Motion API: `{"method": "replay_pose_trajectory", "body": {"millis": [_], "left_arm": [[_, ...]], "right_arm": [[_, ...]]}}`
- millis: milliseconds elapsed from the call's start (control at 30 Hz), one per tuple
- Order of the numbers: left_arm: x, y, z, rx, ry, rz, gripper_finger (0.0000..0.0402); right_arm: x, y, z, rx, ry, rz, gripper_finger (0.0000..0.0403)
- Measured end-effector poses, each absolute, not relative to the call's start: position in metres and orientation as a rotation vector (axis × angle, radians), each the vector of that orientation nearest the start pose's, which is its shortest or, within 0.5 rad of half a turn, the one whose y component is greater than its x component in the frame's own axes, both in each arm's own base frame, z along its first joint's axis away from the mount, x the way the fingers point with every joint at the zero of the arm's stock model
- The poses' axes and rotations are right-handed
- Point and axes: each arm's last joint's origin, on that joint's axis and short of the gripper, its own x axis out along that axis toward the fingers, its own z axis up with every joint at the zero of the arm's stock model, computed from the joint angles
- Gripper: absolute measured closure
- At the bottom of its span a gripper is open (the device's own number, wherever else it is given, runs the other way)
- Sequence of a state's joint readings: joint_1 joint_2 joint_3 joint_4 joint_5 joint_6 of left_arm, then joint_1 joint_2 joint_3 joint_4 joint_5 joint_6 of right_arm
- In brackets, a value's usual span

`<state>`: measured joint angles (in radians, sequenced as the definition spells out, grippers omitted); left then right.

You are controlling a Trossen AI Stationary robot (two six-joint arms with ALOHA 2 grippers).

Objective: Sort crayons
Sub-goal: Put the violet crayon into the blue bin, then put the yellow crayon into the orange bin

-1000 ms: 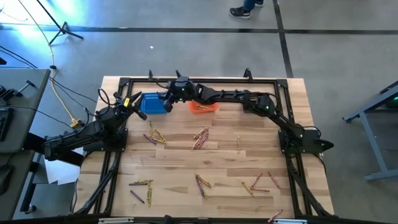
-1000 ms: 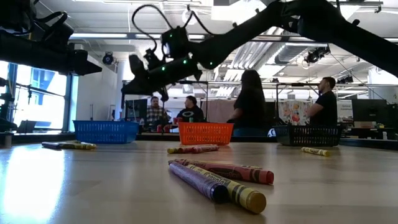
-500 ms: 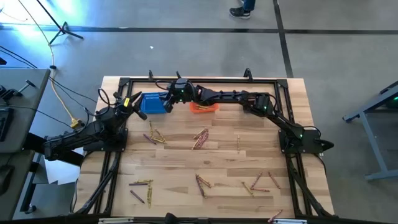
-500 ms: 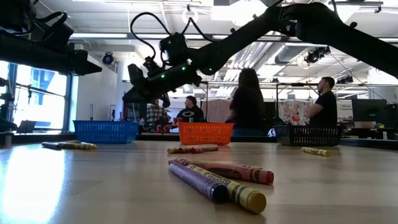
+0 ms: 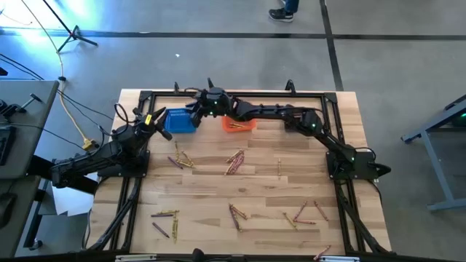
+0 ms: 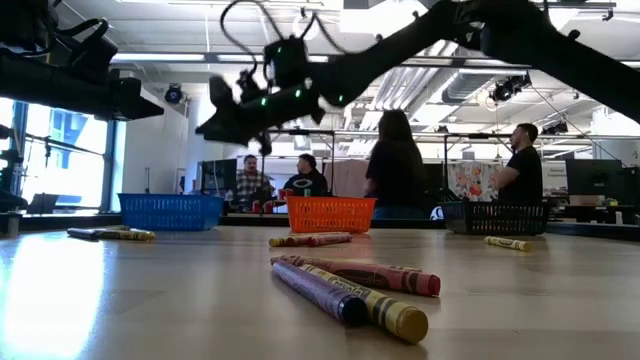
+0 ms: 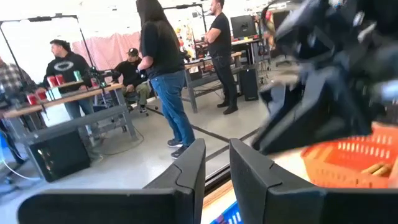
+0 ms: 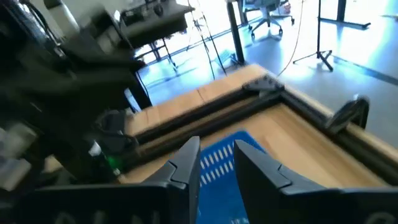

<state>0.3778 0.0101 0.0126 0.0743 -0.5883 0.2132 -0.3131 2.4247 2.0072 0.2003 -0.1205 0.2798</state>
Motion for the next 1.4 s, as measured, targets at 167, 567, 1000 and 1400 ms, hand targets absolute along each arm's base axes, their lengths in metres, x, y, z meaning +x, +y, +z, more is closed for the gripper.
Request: {"method": "replay_pose_trajectory", "body": {"millis": [167, 567, 1000, 1400], "left_arm": [[0.08, 0.049, 0.174, 0.14, 0.0, 0.966, 0.0342], [0.08, 0.049, 0.174, 0.139, 0.0, 0.967, 0.0342], [0.08, 0.049, 0.174, 0.139, 0.0, 0.969, 0.0342], [0.08, 0.049, 0.174, 0.139, 0.001, 0.969, 0.0342]], "right_arm": [[0.514, -0.176, 0.243, 0.363, 0.31, -0.28, 0.032], [0.432, -0.161, 0.279, 0.645, 0.896, -0.508, 0.032], [0.398, -0.12, 0.272, 0.786, 1.265, -0.816, 0.032], [0.396, -0.092, 0.244, 0.883, 1.232, -0.971, 0.032]]}}
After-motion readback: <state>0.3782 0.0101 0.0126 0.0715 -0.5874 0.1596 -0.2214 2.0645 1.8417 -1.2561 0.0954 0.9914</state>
